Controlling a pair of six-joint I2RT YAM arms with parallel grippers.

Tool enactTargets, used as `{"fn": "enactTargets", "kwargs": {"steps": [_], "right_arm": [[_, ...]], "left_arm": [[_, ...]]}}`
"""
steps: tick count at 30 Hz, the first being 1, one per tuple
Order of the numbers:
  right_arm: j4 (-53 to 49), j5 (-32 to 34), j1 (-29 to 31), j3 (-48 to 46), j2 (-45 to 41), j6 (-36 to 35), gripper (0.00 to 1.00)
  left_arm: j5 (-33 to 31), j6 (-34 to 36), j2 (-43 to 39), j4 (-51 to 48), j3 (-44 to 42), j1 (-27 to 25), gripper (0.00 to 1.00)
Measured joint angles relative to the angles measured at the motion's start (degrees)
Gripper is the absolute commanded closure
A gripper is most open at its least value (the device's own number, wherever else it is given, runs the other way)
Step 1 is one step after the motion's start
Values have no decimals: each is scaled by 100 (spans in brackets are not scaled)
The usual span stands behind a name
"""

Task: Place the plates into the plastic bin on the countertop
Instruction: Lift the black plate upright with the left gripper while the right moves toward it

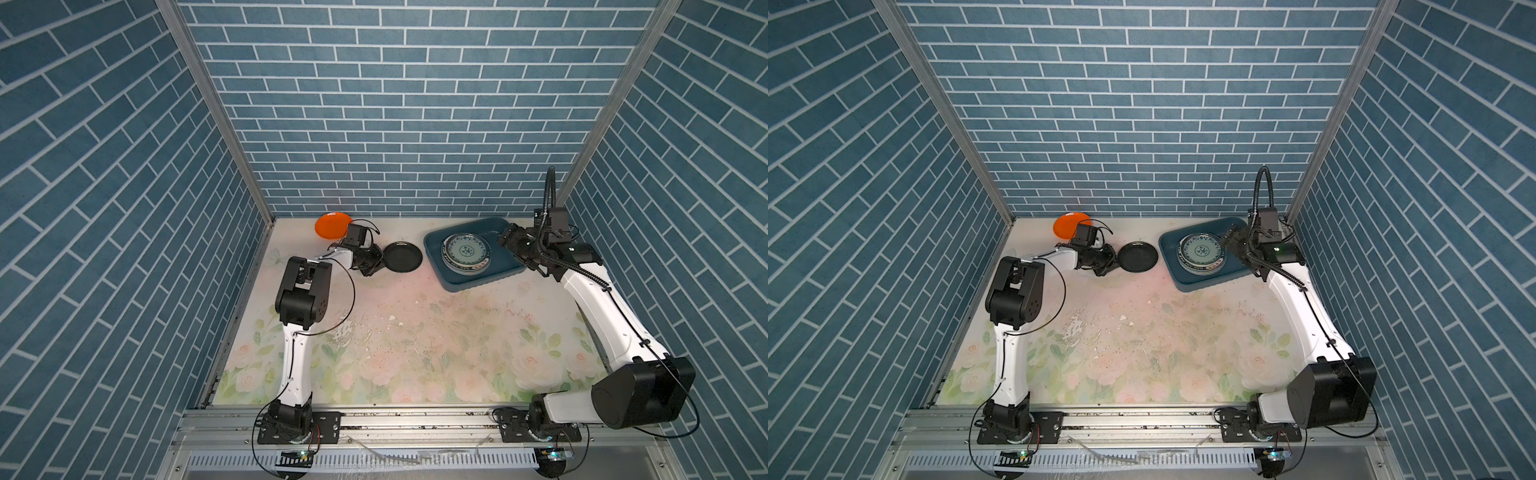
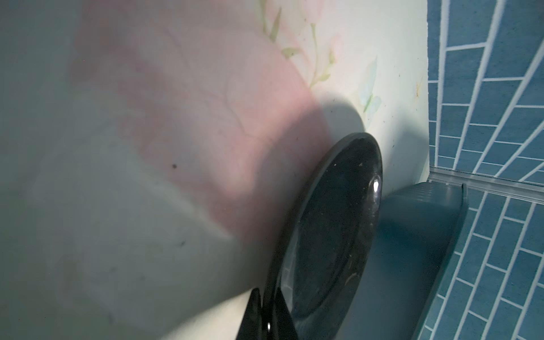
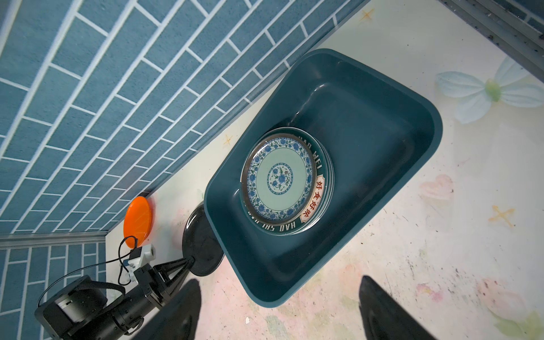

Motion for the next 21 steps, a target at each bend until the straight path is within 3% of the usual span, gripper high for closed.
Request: {"fn": "enactTargets", "kwargs": {"steps": [11,21], "right_arm": [[540,-887,57,-15,308,-55,16],[935,-1759,542,188,885,-221,18]], "left_arm": [[-173,-87,-1209,-76,-643,127,96],[-251,-87,-2168,-96,-1176,140,96]]}}
